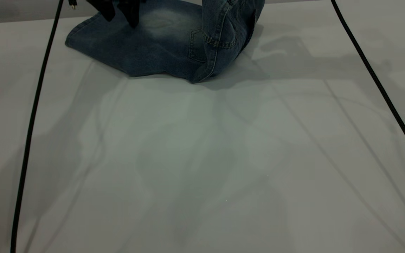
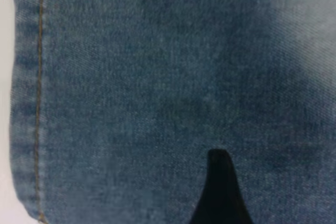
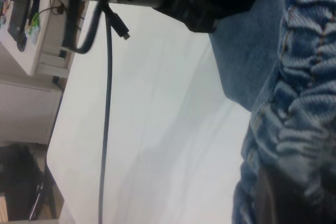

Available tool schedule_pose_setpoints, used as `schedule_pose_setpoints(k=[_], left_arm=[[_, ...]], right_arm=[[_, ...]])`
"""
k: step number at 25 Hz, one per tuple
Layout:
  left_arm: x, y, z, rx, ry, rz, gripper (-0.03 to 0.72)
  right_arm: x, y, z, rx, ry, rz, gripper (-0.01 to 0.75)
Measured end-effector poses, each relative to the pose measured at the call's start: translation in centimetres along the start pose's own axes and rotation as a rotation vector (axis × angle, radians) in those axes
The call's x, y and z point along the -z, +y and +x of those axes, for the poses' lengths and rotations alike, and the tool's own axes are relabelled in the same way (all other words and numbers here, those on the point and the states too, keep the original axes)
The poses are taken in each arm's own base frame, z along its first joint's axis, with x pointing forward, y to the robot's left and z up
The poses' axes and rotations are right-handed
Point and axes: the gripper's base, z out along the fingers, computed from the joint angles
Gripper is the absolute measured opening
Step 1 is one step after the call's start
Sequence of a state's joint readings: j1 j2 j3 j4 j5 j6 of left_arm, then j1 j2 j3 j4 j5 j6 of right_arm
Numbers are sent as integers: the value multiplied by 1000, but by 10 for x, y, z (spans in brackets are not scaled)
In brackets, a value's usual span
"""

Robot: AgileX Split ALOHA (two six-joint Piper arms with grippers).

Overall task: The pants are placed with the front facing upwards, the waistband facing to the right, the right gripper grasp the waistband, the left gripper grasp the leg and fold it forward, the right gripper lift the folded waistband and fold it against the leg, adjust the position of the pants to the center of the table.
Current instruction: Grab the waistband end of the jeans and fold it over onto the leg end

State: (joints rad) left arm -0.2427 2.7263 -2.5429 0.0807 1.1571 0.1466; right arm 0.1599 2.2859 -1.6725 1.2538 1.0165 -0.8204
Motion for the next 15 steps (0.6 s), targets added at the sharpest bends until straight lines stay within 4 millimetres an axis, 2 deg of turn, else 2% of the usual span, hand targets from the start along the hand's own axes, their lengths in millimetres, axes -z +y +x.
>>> schedule_pose_setpoints(k=[9,15], left_arm=[[-22,-3,7,-1,29,10,470],[-28,-4,9,-2,39,12,470]], right_arm=[[1,1,0,-1,1,-1,36],[1,2,0,3,5,-7,36]])
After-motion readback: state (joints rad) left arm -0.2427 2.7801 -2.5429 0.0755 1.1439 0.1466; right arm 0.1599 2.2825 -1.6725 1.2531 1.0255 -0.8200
